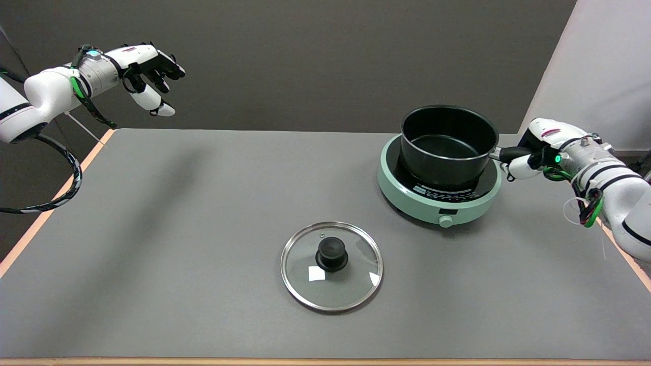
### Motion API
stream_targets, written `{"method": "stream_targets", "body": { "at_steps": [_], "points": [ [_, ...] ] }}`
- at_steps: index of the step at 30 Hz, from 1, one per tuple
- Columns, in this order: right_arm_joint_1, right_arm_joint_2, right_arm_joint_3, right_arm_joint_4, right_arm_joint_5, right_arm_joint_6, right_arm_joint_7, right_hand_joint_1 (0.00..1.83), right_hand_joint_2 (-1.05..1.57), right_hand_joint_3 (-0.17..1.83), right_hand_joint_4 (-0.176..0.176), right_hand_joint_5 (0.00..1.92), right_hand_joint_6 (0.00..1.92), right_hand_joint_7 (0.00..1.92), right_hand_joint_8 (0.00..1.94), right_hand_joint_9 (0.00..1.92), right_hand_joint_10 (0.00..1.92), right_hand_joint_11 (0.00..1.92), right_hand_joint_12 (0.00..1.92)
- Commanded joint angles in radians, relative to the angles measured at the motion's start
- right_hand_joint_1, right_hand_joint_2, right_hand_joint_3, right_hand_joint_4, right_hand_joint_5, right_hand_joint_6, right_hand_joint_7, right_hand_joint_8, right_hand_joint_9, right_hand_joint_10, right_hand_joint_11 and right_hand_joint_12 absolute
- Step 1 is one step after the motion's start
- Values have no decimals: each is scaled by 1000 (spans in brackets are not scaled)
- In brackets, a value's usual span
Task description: Place the pot onto the induction cooker.
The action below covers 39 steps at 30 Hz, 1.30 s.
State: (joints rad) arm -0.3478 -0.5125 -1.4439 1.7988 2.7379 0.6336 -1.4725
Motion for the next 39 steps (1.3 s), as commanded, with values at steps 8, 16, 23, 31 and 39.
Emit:
{"method": "stream_targets", "body": {
  "at_steps": [8, 16, 23, 31, 39],
  "points": [
    [23, -14, -34, -26, 0, -1, 2, 1076, 1273, 637, -96, 1590, 1590, 1590, 1590, 1590, 1590, 1590, 1590],
    [23, -14, -34, -19, -11, -4, -7, 1031, 1337, 556, -98, 1621, 1621, 1621, 1621, 1621, 1621, 1621, 1621],
    [21, -15, -34, -17, -22, -6, -8, 924, 1281, 449, -95, 1558, 1558, 1558, 1558, 1558, 1558, 1558, 1558],
    [18, -15, -34, -13, -15, -6, -27, 1014, 627, 995, -46, 1269, 1269, 1269, 1269, 1269, 1269, 1269, 1269],
    [15, -15, -34, 7, 13, 5, -107, 1317, -1047, 1204, -176, 253, 253, 253, 253, 253, 253, 253, 253]
  ]
}}
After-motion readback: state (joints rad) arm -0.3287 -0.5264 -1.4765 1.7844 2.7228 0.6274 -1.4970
